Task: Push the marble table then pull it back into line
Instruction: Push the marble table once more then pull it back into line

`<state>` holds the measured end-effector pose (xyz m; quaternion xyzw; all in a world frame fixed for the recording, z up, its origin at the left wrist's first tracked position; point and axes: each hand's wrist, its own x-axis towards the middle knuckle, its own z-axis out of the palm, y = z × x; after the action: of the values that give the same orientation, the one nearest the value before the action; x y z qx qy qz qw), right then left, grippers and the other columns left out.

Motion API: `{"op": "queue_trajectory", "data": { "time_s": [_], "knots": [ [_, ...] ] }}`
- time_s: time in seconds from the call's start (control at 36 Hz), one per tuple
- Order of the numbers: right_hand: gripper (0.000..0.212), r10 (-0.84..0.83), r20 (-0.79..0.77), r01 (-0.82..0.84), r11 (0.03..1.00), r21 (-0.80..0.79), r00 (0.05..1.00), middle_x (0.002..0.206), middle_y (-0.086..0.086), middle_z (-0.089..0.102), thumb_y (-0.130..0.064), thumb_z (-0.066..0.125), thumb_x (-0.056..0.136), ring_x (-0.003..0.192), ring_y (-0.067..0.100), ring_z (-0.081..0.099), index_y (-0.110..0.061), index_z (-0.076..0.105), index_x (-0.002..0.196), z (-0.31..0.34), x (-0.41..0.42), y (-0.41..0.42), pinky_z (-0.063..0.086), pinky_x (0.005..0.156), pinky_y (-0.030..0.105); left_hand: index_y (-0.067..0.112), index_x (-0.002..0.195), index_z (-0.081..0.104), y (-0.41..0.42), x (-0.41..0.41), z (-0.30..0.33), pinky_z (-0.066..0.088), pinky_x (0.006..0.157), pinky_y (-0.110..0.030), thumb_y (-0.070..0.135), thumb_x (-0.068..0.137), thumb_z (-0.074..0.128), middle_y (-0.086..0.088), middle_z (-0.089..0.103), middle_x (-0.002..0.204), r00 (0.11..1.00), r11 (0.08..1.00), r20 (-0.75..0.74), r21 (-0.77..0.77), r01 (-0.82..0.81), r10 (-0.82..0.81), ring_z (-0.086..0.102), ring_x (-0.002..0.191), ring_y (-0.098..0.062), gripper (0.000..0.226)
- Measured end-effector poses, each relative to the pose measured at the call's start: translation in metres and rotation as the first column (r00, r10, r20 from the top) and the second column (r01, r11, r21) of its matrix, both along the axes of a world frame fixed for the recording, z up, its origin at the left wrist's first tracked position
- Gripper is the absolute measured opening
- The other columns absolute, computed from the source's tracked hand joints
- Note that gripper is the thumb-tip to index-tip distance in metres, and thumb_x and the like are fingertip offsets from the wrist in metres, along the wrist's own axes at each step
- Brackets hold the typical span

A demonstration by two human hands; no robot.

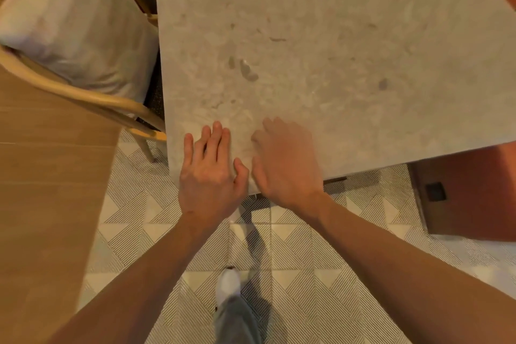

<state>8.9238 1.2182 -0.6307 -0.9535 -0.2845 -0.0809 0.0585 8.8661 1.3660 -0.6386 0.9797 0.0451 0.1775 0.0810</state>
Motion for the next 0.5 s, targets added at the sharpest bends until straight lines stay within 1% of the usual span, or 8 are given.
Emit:
{"op": "queue_trajectory", "data": {
  "time_s": [0.11, 0.33, 0.5],
  "knots": [
    [0.038, -0.025, -0.017, 0.025, 1.0, 0.004, 1.0, 0.138, 0.009, 0.055, -0.042, 0.045, 0.092, 0.132, 0.03, 0.046, -0.019, 0.054, 0.121, -0.001, 0.01, 0.015, 0.029, 0.108, 0.048, -0.005, 0.135, 0.057, 0.016, 0.014, -0.002, 0.033, 0.114, -0.057, 0.026, 0.094, 0.049, -0.023, 0.056, 0.142, 1.0, 1.0, 0.022, -0.003, 0.018, -0.018, 0.053, 0.132, -0.039, 0.052],
    [0.04, -0.079, -0.002, 0.079, 0.997, 0.0, 0.997, 0.138, 0.009, 0.055, -0.042, 0.045, 0.092, 0.129, 0.028, 0.042, -0.019, 0.056, 0.122, -0.001, 0.032, 0.044, 0.029, 0.107, 0.047, -0.003, 0.137, 0.056, 0.046, 0.044, -0.001, 0.033, 0.115, -0.056, 0.026, 0.094, 0.047, -0.021, 0.055, 0.144, 0.998, 0.998, 0.027, 0.002, 0.061, -0.061, 0.052, 0.134, -0.038, 0.053],
    [0.042, -0.108, -0.017, 0.107, 0.994, -0.023, 0.994, 0.141, 0.01, 0.054, -0.043, 0.043, 0.094, 0.13, 0.029, 0.043, -0.018, 0.056, 0.126, 0.002, 0.045, 0.057, 0.03, 0.107, 0.046, -0.005, 0.133, 0.06, 0.061, 0.062, -0.002, 0.037, 0.112, -0.057, 0.022, 0.09, 0.051, -0.02, 0.057, 0.142, 0.992, 0.996, 0.092, 0.008, 0.092, -0.092, 0.056, 0.131, -0.037, 0.051]
  ]
}}
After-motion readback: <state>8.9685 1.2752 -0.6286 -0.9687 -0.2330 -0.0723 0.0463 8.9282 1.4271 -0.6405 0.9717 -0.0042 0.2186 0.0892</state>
